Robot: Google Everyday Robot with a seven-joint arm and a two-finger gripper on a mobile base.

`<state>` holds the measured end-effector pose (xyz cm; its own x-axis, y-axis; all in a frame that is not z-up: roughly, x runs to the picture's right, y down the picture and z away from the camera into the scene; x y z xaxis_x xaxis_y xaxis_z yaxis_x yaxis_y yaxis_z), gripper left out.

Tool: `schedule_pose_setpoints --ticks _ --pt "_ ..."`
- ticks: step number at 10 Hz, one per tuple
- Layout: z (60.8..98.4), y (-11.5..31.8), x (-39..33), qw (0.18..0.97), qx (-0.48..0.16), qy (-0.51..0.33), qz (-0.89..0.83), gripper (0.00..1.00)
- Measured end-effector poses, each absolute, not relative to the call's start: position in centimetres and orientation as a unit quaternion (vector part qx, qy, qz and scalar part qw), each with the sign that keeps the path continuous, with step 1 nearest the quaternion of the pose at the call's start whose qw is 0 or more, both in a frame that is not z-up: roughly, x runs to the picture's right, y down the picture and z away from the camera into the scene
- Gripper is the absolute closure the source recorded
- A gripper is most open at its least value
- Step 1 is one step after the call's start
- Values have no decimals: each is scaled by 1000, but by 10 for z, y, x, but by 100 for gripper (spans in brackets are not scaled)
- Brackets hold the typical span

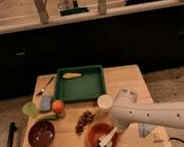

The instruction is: Wipe red bowl with brush

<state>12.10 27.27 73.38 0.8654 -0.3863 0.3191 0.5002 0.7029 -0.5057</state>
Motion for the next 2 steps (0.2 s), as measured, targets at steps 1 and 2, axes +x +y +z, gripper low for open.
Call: schedule_pose_setpoints --ticks 1,2 --pt "735 266 130 923 -297 -87 -230 100" --pt "736 260 132 926 -294 -84 -223 100"
